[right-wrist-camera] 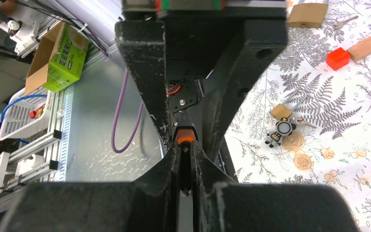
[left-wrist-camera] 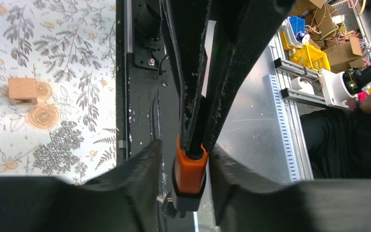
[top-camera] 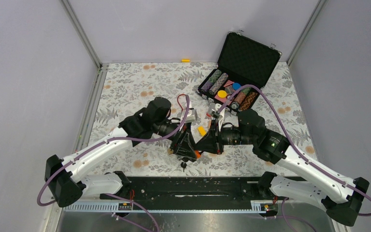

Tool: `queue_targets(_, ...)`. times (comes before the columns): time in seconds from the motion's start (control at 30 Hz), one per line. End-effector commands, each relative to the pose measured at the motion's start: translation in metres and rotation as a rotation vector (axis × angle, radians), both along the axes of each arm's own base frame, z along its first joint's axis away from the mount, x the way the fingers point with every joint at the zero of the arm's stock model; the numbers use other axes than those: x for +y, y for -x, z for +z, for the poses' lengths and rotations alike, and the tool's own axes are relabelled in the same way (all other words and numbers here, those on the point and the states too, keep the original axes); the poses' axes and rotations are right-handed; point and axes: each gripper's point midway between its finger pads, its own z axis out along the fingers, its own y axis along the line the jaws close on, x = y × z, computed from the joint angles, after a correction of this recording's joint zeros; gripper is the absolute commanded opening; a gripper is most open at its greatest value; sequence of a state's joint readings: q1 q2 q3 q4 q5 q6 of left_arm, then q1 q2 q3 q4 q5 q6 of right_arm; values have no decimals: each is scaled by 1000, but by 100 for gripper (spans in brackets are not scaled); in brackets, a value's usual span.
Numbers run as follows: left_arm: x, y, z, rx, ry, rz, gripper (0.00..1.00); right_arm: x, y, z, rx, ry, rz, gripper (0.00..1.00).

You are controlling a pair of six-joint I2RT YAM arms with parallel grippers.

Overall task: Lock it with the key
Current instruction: Lock the lock.

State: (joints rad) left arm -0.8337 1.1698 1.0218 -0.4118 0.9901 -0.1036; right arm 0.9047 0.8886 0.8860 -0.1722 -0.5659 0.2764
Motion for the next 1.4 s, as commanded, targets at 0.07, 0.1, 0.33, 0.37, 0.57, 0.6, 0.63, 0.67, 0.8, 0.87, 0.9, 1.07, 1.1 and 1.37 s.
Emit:
queue_targets(0.07, -1, 1, 22, -103, 80, -23, 14, 6, -7, 48, -35, -117, -51, 0)
queue_targets(0.1, -1, 1, 24, -113, 89, -18, 7, 5, -8, 51, -30, -120, -62, 0)
queue_targets(0.33, -1, -14, 42, -188, 142, 107, 0, -1, -23, 56, -22, -136, -177, 60)
queue_targets(0.37, -1, -18, 47, -204, 154, 133, 0, -3, -26, 57, -27, -147, -202, 70)
queue_targets(0.57, 2, -41, 92, -234, 259, 354, 0, -11, -30, 85, -40, -359, -273, 86)
queue_targets(0.6, 3, -44, 102, -236, 298, 393, 0, -10, -29, 88, -38, -398, -269, 88)
queue_targets(0.63, 4, -48, 113, -233, 344, 428, 0, -9, -29, 91, -34, -434, -264, 89)
queue_targets(0.67, 4, -50, 124, -226, 390, 454, 0, -6, -29, 91, -34, -453, -254, 89)
queue_targets(0.8, 6, -52, 159, -190, 558, 508, 0, 6, -32, 88, -33, -468, -222, 88)
queue_targets(0.87, 7, -54, 171, -184, 617, 533, 0, 11, -30, 91, -33, -497, -193, 83)
queue_targets(0.9, 8, -57, 175, -182, 637, 552, 0, 13, -29, 92, -31, -514, -180, 81)
queue_targets(1.07, 12, -63, 188, -164, 713, 604, 0, 19, -32, 94, -14, -559, -168, 68)
queue_targets(1.1, 13, -62, 189, -164, 726, 603, 0, 20, -32, 93, -12, -563, -168, 65)
queue_targets(1.37, 23, -57, 198, -164, 789, 619, 0, 21, -30, 93, 26, -600, -156, 51)
